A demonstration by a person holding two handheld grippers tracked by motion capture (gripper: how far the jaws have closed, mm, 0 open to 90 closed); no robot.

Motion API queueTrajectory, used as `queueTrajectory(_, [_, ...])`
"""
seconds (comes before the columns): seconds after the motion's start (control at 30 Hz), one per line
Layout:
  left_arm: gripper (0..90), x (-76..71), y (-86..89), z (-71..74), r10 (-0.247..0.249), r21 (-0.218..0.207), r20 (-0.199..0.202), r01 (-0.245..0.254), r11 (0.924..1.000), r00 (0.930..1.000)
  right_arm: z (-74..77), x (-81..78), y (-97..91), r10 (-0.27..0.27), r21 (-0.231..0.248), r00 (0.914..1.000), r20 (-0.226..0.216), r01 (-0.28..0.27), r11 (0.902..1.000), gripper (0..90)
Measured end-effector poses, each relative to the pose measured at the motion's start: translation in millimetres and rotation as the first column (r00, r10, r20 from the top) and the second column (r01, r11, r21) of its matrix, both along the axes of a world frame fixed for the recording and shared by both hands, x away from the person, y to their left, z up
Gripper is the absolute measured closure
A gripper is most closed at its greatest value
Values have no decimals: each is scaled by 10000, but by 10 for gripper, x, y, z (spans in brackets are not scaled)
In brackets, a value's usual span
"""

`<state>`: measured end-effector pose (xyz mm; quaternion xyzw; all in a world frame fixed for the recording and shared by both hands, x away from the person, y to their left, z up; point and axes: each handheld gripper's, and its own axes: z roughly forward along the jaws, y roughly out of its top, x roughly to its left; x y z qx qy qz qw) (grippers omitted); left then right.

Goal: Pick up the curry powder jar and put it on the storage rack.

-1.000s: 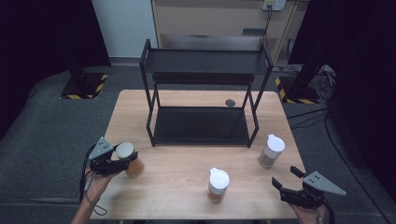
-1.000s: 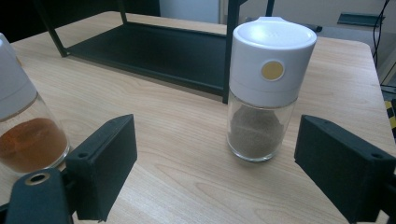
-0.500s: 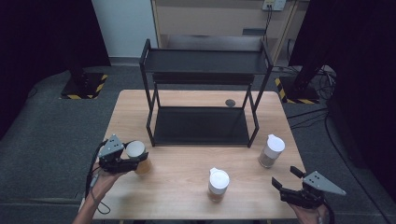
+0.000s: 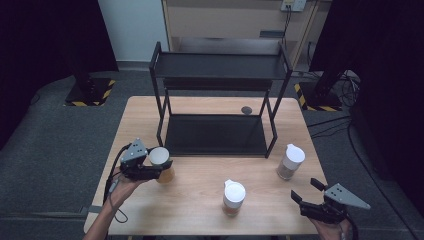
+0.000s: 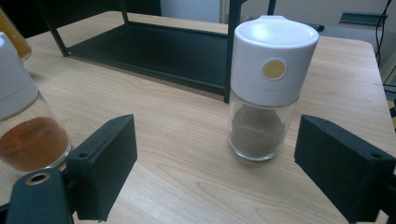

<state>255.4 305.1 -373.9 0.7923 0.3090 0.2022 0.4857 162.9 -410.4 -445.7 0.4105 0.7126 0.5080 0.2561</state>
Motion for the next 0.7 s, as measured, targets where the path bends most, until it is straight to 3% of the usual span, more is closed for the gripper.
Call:
queueTrajectory(0.17, [329, 105, -92, 68, -206, -27, -4, 206, 9998, 9998, -5, -1, -8, 4, 25, 10000, 13, -4, 10000, 138])
queueTrajectory(0.53, [329, 355, -241, 232, -176, -352, 63, 178, 9992, 9998, -8, 3, -17, 19, 70, 10000, -24, -19, 10000, 139])
queueTrajectory(0.7, [330, 428, -353, 300, -11, -156, 166, 14, 9999, 9999, -9, 3, -22, 39, 98, 10000, -30, -39, 9999, 139])
